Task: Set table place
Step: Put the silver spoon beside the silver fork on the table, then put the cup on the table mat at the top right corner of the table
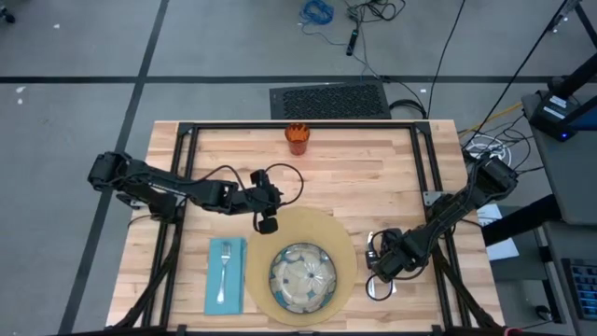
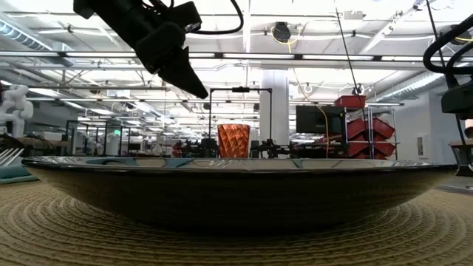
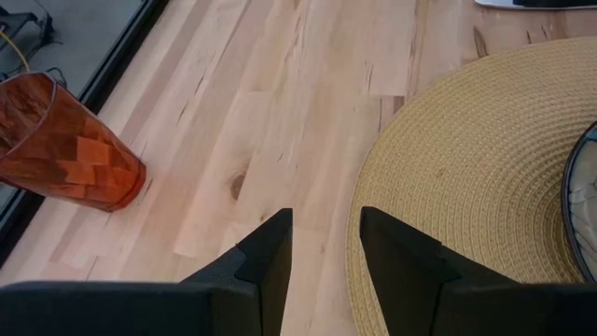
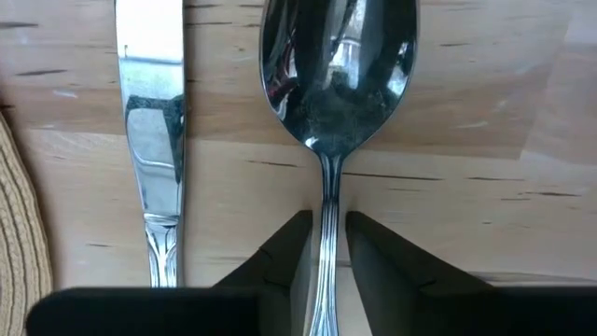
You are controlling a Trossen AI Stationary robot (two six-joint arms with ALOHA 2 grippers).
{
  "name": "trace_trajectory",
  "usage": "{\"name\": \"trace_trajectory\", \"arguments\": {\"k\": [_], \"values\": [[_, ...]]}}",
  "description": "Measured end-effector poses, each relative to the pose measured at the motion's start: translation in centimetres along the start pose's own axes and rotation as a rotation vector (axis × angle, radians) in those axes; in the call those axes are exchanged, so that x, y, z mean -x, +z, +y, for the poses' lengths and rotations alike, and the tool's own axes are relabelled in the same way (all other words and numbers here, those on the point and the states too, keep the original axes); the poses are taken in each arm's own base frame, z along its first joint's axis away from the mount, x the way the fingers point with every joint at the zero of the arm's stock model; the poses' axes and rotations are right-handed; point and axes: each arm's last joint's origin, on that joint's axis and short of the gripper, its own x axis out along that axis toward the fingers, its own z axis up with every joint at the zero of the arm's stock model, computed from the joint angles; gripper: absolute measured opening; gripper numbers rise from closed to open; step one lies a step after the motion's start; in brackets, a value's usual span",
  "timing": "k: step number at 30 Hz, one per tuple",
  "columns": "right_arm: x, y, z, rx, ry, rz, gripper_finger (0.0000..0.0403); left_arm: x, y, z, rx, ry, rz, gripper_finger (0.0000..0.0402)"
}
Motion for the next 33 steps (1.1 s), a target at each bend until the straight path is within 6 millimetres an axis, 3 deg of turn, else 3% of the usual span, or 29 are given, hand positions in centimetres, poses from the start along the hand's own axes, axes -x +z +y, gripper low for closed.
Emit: {"name": "trace_trajectory", "arguments": {"k": [15,27,30,33], "values": [[1.8,-0.3,0.6,0.038,-0.049,-0.044,0.0071,0.0,0.0,0.0,0.000,0.000,0.000,0.0118],[4.2,-1.2,1.9,0.108,0.020,-0.087,0.0071,0.0,0.0,0.0,0.001,0.000,0.000,0.0118],[5.6,-0.9,2.4,0.174,0.037,-0.165,0.0071,0.0,0.0,0.0,0.006,0.000,-0.003,0.0118],[7.6,-0.6,3.8,0.368,0.105,-0.311,0.0071,0.0,0.2,0.0,0.016,-0.001,-0.023,0.0118]]}}
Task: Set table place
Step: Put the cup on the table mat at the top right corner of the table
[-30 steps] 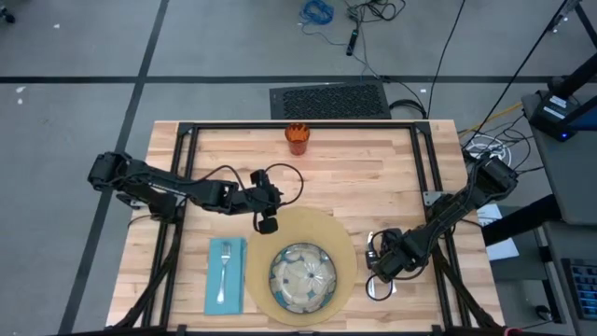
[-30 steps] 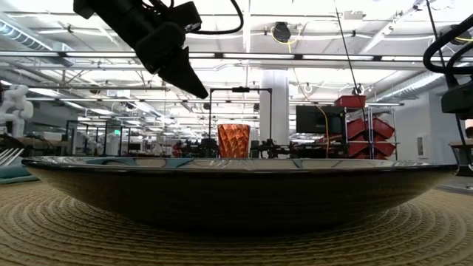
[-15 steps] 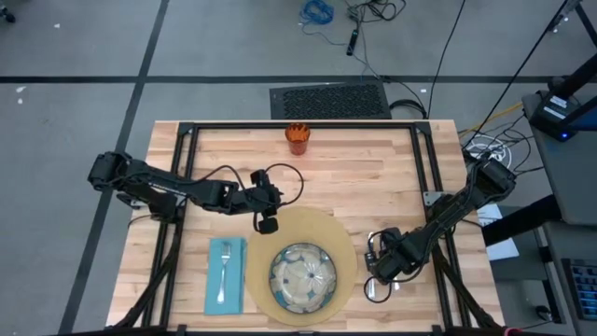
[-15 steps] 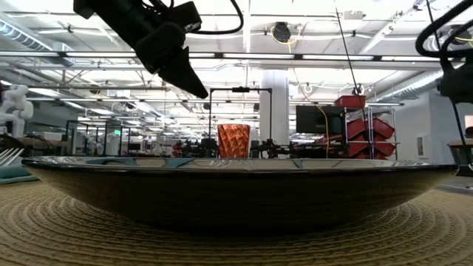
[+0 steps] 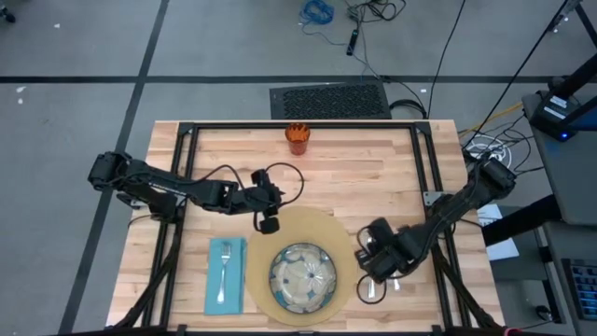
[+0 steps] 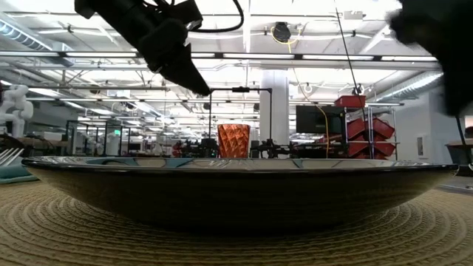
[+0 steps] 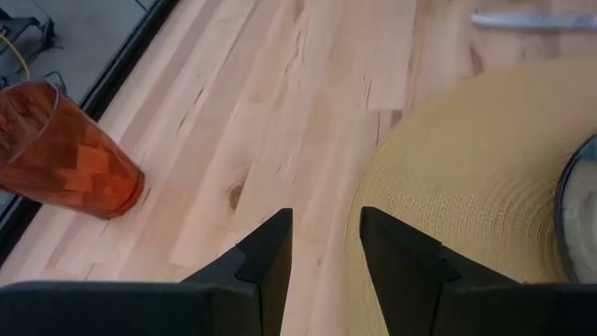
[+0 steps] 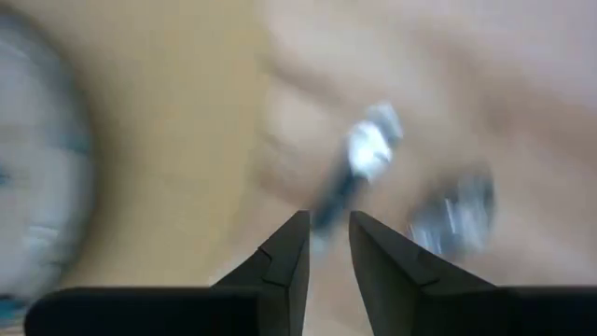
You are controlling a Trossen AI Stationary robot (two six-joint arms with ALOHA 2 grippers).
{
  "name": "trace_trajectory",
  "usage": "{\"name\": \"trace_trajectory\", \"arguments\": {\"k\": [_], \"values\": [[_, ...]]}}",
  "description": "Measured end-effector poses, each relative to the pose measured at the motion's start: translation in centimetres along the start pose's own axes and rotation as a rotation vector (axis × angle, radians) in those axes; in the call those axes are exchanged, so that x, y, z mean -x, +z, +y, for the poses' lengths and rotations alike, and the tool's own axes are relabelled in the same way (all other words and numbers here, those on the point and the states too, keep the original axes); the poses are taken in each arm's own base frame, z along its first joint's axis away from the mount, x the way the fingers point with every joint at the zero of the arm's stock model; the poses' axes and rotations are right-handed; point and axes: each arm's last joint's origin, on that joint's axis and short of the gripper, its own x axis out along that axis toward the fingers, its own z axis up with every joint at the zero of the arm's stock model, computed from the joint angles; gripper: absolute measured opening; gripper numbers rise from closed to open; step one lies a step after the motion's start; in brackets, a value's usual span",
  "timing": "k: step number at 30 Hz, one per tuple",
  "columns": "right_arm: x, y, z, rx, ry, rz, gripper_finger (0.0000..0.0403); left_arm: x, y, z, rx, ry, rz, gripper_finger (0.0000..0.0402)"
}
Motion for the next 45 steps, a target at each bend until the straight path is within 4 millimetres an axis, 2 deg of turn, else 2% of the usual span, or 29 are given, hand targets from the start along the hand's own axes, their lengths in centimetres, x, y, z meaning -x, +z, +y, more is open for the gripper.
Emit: {"name": "trace_trajectory", "arguments": {"k": [4,7,10,13,17,21,23,26,28,30,32,35,40,45], "values": [[2.5,1.8,1.8,0.293,0.082,-0.210,0.0071,0.0,0.5,-0.1,0.119,-0.016,-0.048,0.0118],[3.7,2.8,2.8,0.354,0.127,-0.250,0.0071,0.2,0.3,-0.6,0.185,-0.030,-0.035,0.0118],[3.9,3.4,3.3,0.523,0.134,-0.292,0.0070,0.6,-0.2,-1.5,0.219,-0.046,0.005,0.0118],[3.3,5.5,2.5,0.574,-0.021,-0.382,0.0070,0.8,-0.6,-2.1,0.223,-0.017,0.019,0.0118],[1.2,11.4,1.0,0.568,-0.255,-0.422,0.0070,0.6,-1.0,-1.9,0.229,0.054,-0.027,0.0118],[-1.7,19.6,-0.5,0.542,-0.273,-0.422,0.0070,-0.4,-0.2,0.8,0.169,0.139,-0.079,0.0118],[-2.6,24.0,-1.6,0.536,-0.168,-0.435,0.0070,-0.9,0.1,3.2,0.148,0.195,-0.086,0.0118],[-2.9,30.2,-4.3,0.480,0.124,-0.493,0.0070,-0.6,0.5,7.3,0.177,0.246,-0.104,0.0118],[-2.4,33.7,-7.0,0.400,0.284,-0.552,0.0070,-0.1,0.5,9.9,0.223,0.259,-0.116,0.0118],[-1.3,36.7,-9.9,0.291,0.368,-0.603,0.0070,0.8,0.6,12.0,0.268,0.232,-0.151,0.0118],[-0.3,39.2,-12.4,0.210,0.413,-0.618,0.0070,1.9,0.7,13.7,0.302,0.196,-0.207,0.0118],[0.1,42.4,-13.6,0.181,0.478,-0.573,0.0070,3.0,0.7,15.5,0.329,0.174,-0.254,0.0118],[-0.8,47.0,-12.0,0.223,0.530,-0.440,0.0070,3.3,0.5,16.7,0.348,0.152,-0.282,0.0118],[-3.1,49.1,-10.1,0.256,0.502,-0.270,0.0070,3.2,-0.1,16.8,0.333,0.152,-0.221,0.0118]]}}
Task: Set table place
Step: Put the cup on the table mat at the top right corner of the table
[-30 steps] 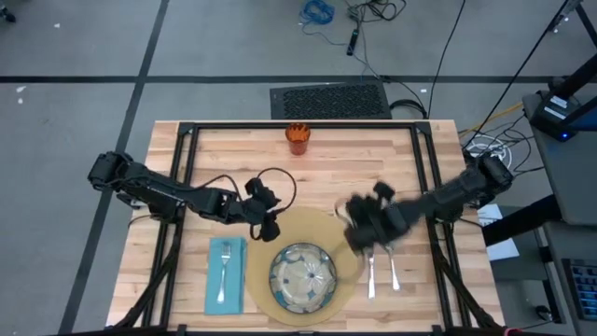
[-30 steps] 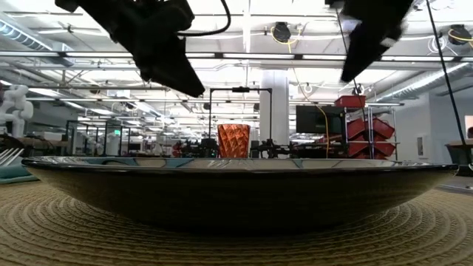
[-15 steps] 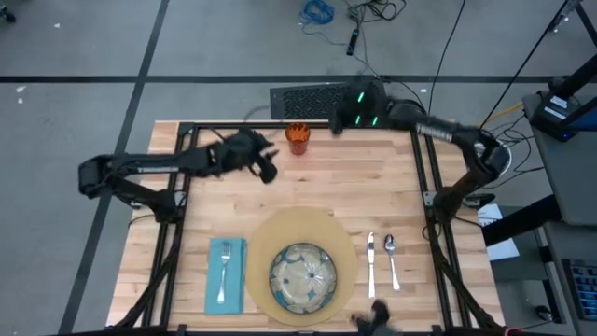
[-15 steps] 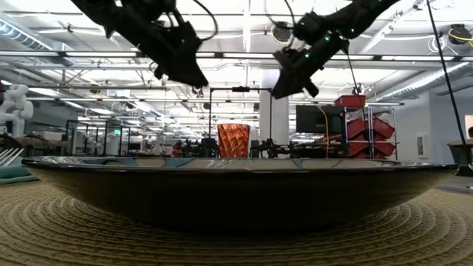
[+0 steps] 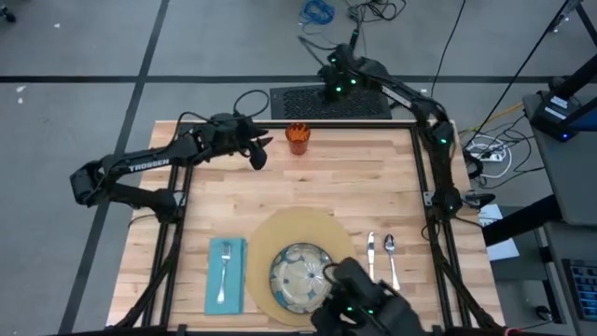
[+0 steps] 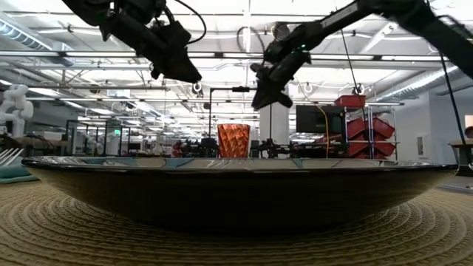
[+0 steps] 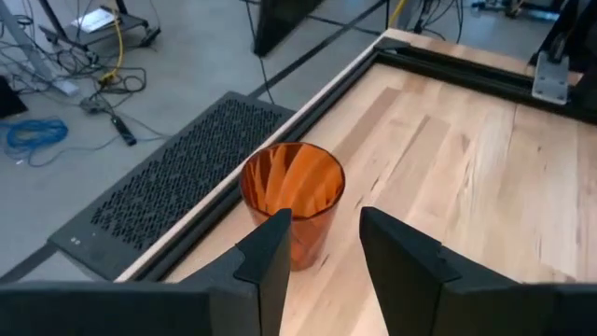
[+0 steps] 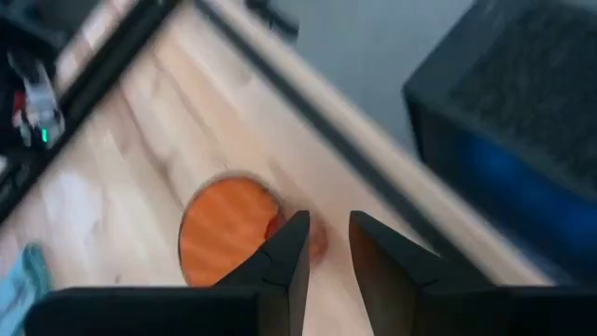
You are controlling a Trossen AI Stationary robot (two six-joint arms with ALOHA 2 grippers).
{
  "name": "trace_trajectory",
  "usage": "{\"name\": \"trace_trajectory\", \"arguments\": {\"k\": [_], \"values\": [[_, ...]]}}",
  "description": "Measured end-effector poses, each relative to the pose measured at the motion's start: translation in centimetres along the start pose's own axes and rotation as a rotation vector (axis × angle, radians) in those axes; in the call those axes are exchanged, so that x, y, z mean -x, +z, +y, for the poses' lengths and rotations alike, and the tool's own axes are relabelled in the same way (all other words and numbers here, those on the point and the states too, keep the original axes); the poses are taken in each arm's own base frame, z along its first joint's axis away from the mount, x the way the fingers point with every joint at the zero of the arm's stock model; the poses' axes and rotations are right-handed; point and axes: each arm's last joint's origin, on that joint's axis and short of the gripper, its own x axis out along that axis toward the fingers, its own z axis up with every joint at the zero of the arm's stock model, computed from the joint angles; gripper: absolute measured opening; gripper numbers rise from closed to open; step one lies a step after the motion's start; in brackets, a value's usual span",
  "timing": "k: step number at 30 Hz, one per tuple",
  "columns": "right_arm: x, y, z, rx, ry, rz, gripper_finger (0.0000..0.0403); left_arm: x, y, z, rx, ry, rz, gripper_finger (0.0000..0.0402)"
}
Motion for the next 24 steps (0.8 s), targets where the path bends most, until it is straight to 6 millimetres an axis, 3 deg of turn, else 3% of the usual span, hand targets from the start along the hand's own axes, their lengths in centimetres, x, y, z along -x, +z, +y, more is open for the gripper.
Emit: {"name": "trace_trajectory", "arguments": {"k": [9,16,24], "values": [[-4.8,-1.2,1.5,0.031,0.028,0.220,0.0070,0.0,-0.2,0.0,-0.054,0.001,0.016,0.0118],[-5.7,-1.8,4.3,0.117,0.045,0.233,0.0093,0.0,-0.4,0.0,-0.082,0.001,0.041,0.0118],[-5.5,-1.6,3.9,0.091,-0.084,0.210,0.0168,0.0,-0.5,0.0,-0.086,-0.008,0.046,0.0118]]}}
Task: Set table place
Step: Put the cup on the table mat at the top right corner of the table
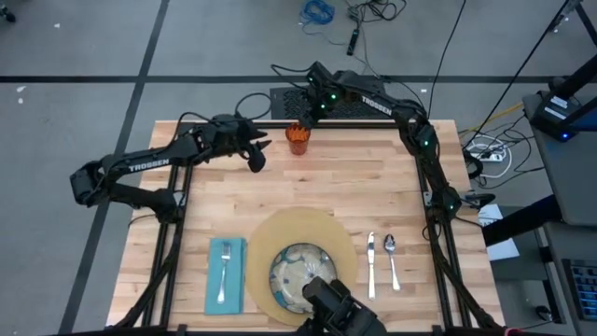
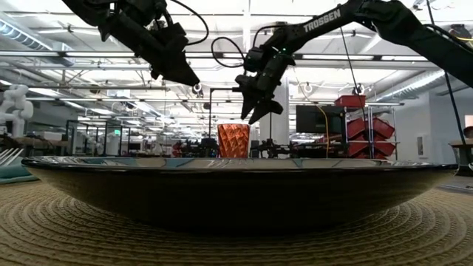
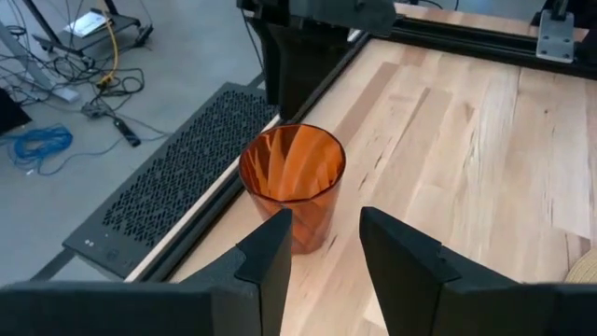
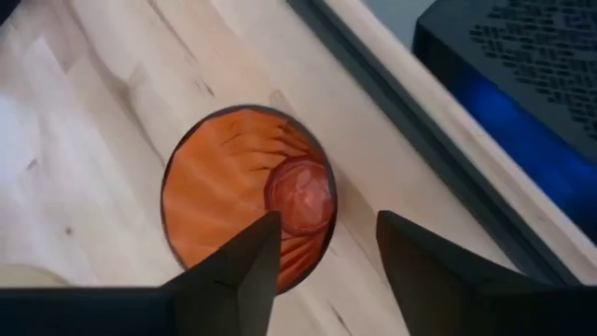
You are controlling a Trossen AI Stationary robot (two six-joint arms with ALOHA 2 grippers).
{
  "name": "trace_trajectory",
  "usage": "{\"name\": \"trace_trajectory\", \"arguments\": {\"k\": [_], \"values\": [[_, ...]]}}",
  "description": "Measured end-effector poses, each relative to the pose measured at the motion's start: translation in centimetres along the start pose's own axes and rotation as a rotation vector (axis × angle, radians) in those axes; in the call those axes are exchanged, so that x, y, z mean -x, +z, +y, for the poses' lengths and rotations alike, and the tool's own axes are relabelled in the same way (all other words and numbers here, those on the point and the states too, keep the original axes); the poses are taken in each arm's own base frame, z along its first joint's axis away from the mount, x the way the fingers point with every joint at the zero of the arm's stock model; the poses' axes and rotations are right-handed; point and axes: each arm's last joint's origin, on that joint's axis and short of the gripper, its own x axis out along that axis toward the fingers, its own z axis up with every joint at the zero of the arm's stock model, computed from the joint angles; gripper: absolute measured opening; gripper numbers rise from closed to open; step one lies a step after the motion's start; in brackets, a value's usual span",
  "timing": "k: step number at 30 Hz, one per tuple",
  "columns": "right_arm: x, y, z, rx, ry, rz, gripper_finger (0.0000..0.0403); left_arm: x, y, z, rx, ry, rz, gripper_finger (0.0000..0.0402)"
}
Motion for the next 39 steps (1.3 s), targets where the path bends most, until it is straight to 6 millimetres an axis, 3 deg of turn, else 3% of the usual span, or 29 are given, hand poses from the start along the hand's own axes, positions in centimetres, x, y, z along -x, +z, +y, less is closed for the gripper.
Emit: {"name": "trace_trajectory", "arguments": {"k": [8,18,23,28,32,39], "values": [[-0.8,-0.1,-0.1,-0.020,-0.011,0.014,0.0208,0.0,-0.2,0.0,0.002,-0.006,0.019,0.0118],[-4.0,-0.8,0.1,0.076,-0.023,0.090,0.0203,0.0,-0.2,-0.3,0.004,-0.032,0.018,0.0118],[-5.1,-0.6,1.0,0.137,-0.056,0.061,0.0133,0.0,-0.2,-0.3,0.004,-0.033,0.021,0.0118],[-5.6,-0.6,1.5,0.166,-0.043,0.058,0.0017,0.0,-0.2,-0.5,0.003,-0.039,0.024,0.0118],[-4.5,-1.0,1.8,0.152,-0.040,0.093,0.0006,0.0,-0.3,-0.9,-0.003,-0.051,0.035,0.0118],[1.8,-3.3,4.1,0.189,-0.033,0.275,0.0002,0.1,-0.9,-1.4,-0.011,-0.071,0.100,0.0118]]}}
